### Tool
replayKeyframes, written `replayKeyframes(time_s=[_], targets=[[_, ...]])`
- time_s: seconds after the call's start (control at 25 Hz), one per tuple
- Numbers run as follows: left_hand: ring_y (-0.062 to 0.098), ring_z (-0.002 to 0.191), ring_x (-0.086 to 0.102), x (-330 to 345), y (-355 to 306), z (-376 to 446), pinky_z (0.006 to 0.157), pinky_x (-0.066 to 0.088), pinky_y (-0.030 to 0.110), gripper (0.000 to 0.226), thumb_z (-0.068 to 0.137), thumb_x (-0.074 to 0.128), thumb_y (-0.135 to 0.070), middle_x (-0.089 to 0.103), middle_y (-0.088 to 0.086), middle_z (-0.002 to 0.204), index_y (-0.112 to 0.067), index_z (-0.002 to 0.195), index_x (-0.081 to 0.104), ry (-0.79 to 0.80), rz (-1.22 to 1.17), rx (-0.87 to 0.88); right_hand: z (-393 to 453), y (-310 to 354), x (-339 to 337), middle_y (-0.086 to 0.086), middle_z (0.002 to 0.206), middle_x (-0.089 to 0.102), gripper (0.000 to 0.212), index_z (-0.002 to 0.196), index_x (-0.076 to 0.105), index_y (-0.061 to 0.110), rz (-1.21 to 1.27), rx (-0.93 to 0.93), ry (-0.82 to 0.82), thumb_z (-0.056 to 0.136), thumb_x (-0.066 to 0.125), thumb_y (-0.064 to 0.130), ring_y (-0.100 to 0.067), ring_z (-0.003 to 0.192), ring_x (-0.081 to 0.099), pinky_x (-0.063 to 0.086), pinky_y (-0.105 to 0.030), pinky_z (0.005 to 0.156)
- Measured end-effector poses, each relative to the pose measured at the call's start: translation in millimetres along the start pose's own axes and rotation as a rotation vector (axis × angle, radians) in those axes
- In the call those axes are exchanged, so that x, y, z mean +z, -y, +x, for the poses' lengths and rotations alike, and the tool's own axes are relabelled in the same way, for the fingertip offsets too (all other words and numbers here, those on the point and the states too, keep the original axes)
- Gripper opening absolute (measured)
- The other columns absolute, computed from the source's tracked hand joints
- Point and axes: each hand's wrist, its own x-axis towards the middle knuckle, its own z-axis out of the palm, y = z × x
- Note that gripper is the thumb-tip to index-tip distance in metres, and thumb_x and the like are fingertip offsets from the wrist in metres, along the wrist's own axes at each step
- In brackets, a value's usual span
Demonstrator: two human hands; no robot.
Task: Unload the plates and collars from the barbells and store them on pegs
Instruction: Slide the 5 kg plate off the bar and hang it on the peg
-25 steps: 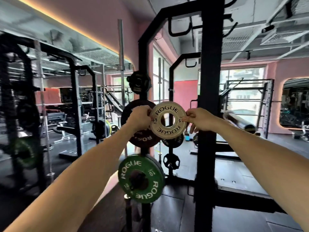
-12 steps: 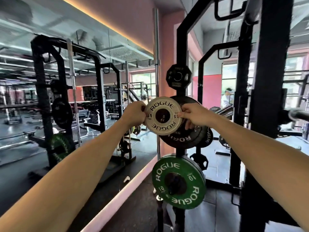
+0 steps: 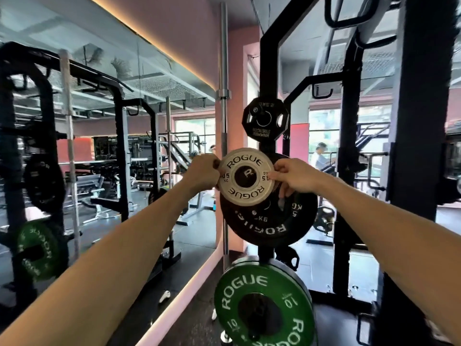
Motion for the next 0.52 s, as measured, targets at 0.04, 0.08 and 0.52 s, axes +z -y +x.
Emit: replayKeyframes(time_s=[0.04, 0.08, 0.52], targets=[[0.036, 0.097, 0.065, 8, 3, 14, 0.084, 0.053, 0.046, 0.015, 0.082, 0.059, 0.003, 0.068, 0.024, 0.103, 0.006, 0.094, 0.067, 0.005, 0.0, 0.02, 9, -5, -3, -0.017, 0.088, 0.07, 0.017, 0.105, 0.056, 0.008, -0.012, 0.01, -0.02, 0.098, 0.054, 0.023, -0.02, 0.054, 0.067, 0.056, -0.037, 0.061], [0.035, 0.094, 0.066, 15, 5, 25, 0.082, 0.054, 0.045, 0.013, 0.083, 0.061, 0.0, 0.069, 0.023, 0.099, 0.006, 0.093, 0.067, 0.014, 0.0, 0.034, 17, -9, -5, -0.017, 0.086, 0.07, 0.017, 0.105, 0.056, 0.008, -0.02, 0.023, -0.031, 0.098, 0.055, 0.023, -0.02, 0.053, 0.067, 0.056, -0.036, 0.06], [0.024, 0.077, 0.06, 30, 5, 162, 0.06, 0.041, 0.028, 0.011, 0.089, 0.057, -0.005, 0.068, 0.016, 0.097, 0.001, 0.09, 0.066, -0.028, -0.089, 0.226, 112, -8, -56, -0.019, 0.087, 0.07, 0.021, 0.103, 0.058, 0.0, -0.045, 0.09, -0.229, 0.096, 0.057, 0.02, -0.029, 0.057, 0.066, 0.057, -0.042, 0.06]])
